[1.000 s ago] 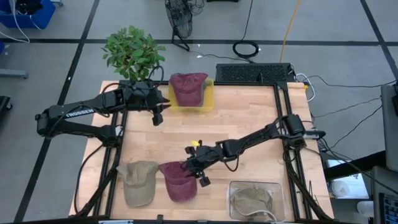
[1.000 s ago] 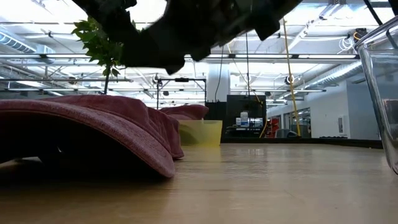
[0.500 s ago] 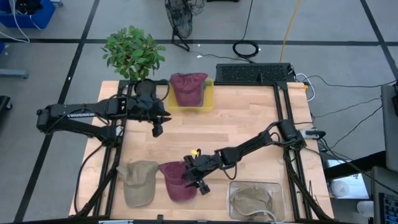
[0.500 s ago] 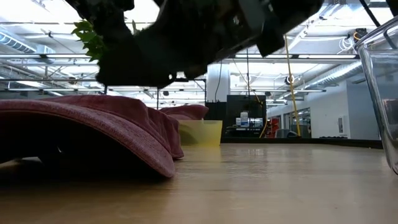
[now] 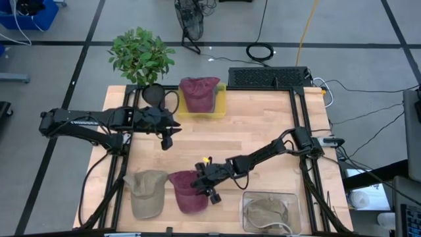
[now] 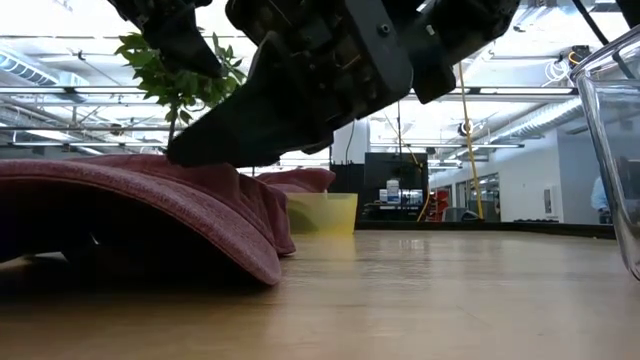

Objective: Pick & Place hat
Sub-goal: Put the red cap into the yellow bin

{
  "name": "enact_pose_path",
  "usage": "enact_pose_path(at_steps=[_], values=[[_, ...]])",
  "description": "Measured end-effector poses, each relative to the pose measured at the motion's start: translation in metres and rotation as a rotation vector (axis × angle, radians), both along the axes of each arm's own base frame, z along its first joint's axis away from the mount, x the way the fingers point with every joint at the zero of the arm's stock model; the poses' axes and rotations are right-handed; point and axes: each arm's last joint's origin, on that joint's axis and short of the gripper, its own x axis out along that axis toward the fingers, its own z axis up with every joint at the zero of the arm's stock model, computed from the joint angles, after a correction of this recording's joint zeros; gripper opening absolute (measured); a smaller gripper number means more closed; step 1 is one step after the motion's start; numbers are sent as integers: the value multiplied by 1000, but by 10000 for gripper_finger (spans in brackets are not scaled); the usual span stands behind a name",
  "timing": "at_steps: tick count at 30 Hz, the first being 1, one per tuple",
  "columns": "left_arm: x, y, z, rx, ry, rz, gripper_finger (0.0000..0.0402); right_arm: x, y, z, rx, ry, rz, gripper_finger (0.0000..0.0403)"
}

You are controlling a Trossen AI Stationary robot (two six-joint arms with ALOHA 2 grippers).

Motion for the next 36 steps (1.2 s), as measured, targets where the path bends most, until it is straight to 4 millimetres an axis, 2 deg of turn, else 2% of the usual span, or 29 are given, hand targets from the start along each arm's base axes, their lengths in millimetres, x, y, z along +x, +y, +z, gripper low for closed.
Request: enact_pose_path(at_steps=[5,10,16,21,26,31,36], values=[[0,0,0,9,1,7,93,0,-2,-1,-5,13,-8,148],[0,0,0,13,1,5,93,1,-10,-4,-43,38,-85,141],[0,0,0,23,3,-2,93,1,-11,-3,-63,27,-76,119],[0,0,0,24,4,-3,93,1,-11,-4,-101,13,-52,80],[0,0,0,24,4,-3,93,0,-11,-4,-145,13,-27,16],[0,0,0,25,4,-3,93,-7,-15,10,-212,46,-54,9],[0,0,0,25,4,-4,93,-20,-23,42,-369,53,-115,4]])
